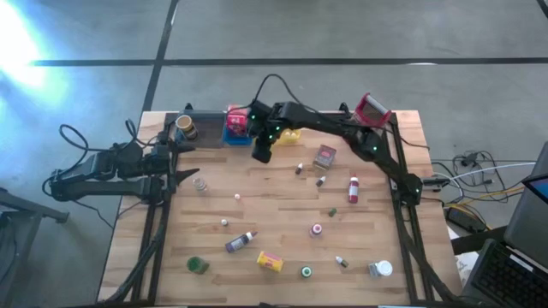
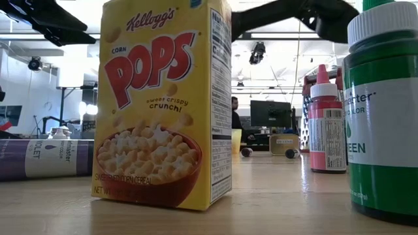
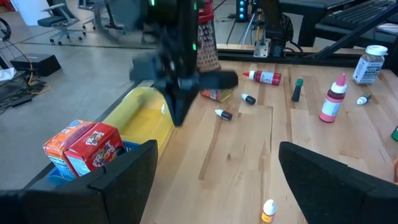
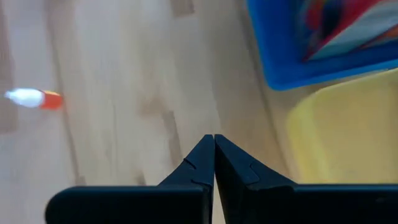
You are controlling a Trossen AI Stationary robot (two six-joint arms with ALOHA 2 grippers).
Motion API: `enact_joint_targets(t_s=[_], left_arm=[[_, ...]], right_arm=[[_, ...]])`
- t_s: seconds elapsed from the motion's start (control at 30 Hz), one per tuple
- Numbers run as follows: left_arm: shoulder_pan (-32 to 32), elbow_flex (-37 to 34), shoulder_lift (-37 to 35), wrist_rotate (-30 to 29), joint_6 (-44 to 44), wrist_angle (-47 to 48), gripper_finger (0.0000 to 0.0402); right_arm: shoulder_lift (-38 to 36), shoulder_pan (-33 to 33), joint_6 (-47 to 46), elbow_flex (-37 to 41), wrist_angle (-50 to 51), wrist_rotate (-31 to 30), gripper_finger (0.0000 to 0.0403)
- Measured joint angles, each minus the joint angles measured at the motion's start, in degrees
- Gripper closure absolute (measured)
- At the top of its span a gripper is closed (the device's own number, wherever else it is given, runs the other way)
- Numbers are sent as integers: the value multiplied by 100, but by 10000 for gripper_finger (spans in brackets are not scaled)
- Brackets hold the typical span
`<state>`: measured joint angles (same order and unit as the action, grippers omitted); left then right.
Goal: Pick & Place Kitchen Items
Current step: Put the green seasoning bottle into the black bin
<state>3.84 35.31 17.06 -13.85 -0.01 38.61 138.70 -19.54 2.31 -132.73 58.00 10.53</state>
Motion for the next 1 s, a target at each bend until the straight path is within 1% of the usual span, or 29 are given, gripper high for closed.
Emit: enact_joint_targets(t_s=[0.2, 0.43, 0.57, 0.67, 0.87, 1.0], left_arm=[[-2, 0, 0, 0, 2, 0, 62], [0, 0, 0, 0, 1, 0, 62], [0, 0, 0, 0, 1, 0, 62], [-2, 0, 0, 0, 1, 0, 62], [-2, 0, 0, 0, 2, 0, 62], [-2, 0, 0, 1, 1, 0, 62]], right_arm=[[343, 137, -7, 2, -26, 18, 394], [397, 127, -207, 22, -16, 21, 394], [342, 177, 60, -65, 253, -2, 394], [78, 224, 159, -219, 528, -102, 394], [-735, 380, 152, -202, 1302, -932, 394], [-1269, 505, -95, -195, 1827, -1143, 394]])
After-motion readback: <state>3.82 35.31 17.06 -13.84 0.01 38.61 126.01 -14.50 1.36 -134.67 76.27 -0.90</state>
